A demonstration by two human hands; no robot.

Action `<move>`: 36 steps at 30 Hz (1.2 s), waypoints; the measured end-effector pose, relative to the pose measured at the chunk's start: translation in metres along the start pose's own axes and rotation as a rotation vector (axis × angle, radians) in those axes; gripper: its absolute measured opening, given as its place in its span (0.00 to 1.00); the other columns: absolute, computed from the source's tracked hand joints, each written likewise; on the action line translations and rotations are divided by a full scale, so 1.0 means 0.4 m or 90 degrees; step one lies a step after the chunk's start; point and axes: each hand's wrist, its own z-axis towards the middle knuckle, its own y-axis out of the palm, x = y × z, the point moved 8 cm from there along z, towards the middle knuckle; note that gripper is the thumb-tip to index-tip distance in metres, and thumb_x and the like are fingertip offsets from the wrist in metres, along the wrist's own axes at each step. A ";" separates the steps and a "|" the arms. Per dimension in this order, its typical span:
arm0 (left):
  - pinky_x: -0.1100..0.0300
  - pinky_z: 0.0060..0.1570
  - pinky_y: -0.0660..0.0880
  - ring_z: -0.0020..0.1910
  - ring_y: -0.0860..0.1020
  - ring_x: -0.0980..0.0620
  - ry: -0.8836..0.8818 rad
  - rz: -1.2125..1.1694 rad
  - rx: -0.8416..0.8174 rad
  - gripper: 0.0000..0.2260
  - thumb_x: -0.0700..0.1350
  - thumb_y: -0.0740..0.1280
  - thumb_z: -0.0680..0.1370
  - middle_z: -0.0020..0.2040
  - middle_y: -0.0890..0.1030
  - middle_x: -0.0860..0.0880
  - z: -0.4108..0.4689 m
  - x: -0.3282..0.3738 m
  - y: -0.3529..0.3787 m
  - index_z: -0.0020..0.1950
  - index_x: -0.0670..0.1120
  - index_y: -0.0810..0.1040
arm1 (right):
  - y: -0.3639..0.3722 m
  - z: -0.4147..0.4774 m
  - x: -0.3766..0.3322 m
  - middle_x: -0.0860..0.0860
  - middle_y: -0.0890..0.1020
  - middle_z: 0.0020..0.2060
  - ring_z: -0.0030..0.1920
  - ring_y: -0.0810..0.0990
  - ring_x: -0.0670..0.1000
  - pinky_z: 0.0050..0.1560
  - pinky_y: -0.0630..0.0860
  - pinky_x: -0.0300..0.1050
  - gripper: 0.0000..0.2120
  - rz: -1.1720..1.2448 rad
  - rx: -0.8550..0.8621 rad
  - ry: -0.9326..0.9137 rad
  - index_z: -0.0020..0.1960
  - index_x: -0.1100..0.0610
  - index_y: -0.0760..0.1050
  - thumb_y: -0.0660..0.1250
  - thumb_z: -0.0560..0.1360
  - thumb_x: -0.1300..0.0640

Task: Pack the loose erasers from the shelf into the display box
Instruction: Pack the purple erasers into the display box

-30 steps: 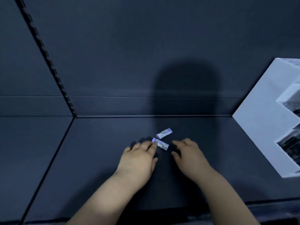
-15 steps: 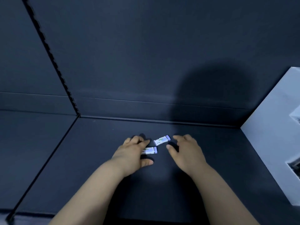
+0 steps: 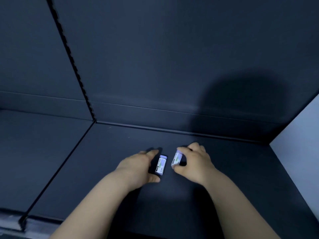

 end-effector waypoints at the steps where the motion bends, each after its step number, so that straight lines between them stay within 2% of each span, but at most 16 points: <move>1: 0.58 0.61 0.68 0.66 0.68 0.51 0.009 0.000 0.002 0.40 0.57 0.71 0.70 0.70 0.65 0.53 0.002 -0.002 -0.002 0.75 0.61 0.50 | 0.006 -0.005 -0.001 0.47 0.65 0.60 0.62 0.62 0.50 0.64 0.61 0.41 0.33 0.013 -0.037 -0.024 0.71 0.47 0.63 0.67 0.69 0.39; 3: 0.59 0.63 0.66 0.67 0.67 0.53 0.029 -0.022 -0.006 0.41 0.57 0.72 0.70 0.72 0.62 0.53 0.009 0.001 0.002 0.75 0.62 0.50 | 0.011 -0.015 0.000 0.46 0.64 0.60 0.62 0.62 0.49 0.65 0.61 0.42 0.37 0.024 -0.064 -0.036 0.71 0.48 0.62 0.69 0.66 0.37; 6: 0.60 0.62 0.67 0.64 0.69 0.54 0.044 -0.046 -0.023 0.39 0.57 0.72 0.69 0.71 0.63 0.54 0.025 0.004 0.005 0.74 0.62 0.54 | 0.015 -0.021 0.002 0.45 0.64 0.57 0.62 0.62 0.48 0.64 0.63 0.41 0.35 0.093 -0.057 -0.017 0.67 0.47 0.65 0.73 0.64 0.38; 8: 0.60 0.59 0.68 0.61 0.71 0.54 0.043 -0.044 -0.022 0.35 0.58 0.73 0.68 0.67 0.66 0.54 0.032 0.004 -0.001 0.71 0.60 0.60 | 0.016 -0.025 -0.001 0.44 0.64 0.54 0.62 0.63 0.48 0.64 0.64 0.41 0.33 0.113 -0.051 -0.016 0.66 0.46 0.67 0.73 0.65 0.39; 11: 0.61 0.53 0.70 0.56 0.73 0.54 0.031 -0.025 0.007 0.30 0.60 0.73 0.66 0.58 0.69 0.57 0.021 0.001 -0.014 0.65 0.58 0.66 | 0.001 -0.037 -0.021 0.44 0.65 0.55 0.60 0.63 0.47 0.62 0.63 0.40 0.32 0.058 -0.026 -0.037 0.65 0.45 0.68 0.73 0.65 0.39; 13: 0.60 0.54 0.69 0.56 0.73 0.55 0.031 0.016 0.061 0.30 0.61 0.72 0.66 0.56 0.70 0.58 -0.003 -0.004 -0.031 0.63 0.58 0.66 | -0.018 -0.051 -0.050 0.44 0.65 0.55 0.58 0.63 0.46 0.62 0.62 0.39 0.32 0.042 -0.001 -0.063 0.65 0.43 0.67 0.73 0.64 0.39; 20: 0.61 0.54 0.64 0.59 0.71 0.59 0.068 0.061 0.323 0.31 0.66 0.69 0.65 0.57 0.70 0.61 -0.145 -0.089 -0.138 0.64 0.59 0.64 | -0.051 -0.102 -0.222 0.42 0.65 0.53 0.57 0.64 0.43 0.62 0.65 0.39 0.33 0.140 0.064 -0.150 0.66 0.39 0.65 0.75 0.65 0.45; 24: 0.58 0.46 0.67 0.51 0.77 0.53 0.081 0.058 0.415 0.31 0.62 0.74 0.60 0.52 0.75 0.58 -0.245 -0.197 -0.199 0.60 0.55 0.71 | -0.028 -0.123 -0.363 0.42 0.66 0.52 0.55 0.67 0.43 0.58 0.67 0.37 0.33 0.191 0.076 -0.178 0.66 0.37 0.64 0.75 0.65 0.46; 26: 0.58 0.43 0.66 0.47 0.79 0.53 0.072 0.064 0.429 0.32 0.61 0.76 0.59 0.50 0.77 0.58 -0.299 -0.276 -0.222 0.59 0.54 0.72 | -0.004 -0.132 -0.446 0.42 0.66 0.52 0.56 0.67 0.42 0.57 0.66 0.35 0.33 0.198 0.072 -0.184 0.66 0.36 0.63 0.74 0.66 0.45; 29: 0.57 0.42 0.67 0.46 0.79 0.53 0.059 0.066 0.447 0.32 0.61 0.76 0.58 0.48 0.77 0.58 -0.391 -0.413 -0.261 0.59 0.55 0.73 | 0.038 -0.149 -0.584 0.41 0.65 0.52 0.56 0.67 0.41 0.55 0.65 0.33 0.32 0.218 0.064 -0.188 0.66 0.34 0.61 0.73 0.67 0.44; 33: 0.57 0.39 0.67 0.45 0.79 0.53 0.041 0.077 0.478 0.30 0.64 0.74 0.60 0.46 0.77 0.59 -0.533 -0.609 -0.316 0.58 0.56 0.73 | 0.108 -0.174 -0.787 0.39 0.65 0.52 0.55 0.68 0.40 0.54 0.67 0.34 0.32 0.254 0.054 -0.192 0.65 0.32 0.60 0.73 0.67 0.43; 36: 0.57 0.39 0.66 0.44 0.78 0.54 0.023 0.071 0.504 0.29 0.70 0.66 0.62 0.46 0.74 0.62 -0.620 -0.744 -0.347 0.58 0.57 0.71 | 0.163 -0.188 -0.926 0.38 0.65 0.51 0.53 0.68 0.39 0.53 0.68 0.33 0.32 0.281 0.054 -0.194 0.65 0.31 0.60 0.72 0.67 0.42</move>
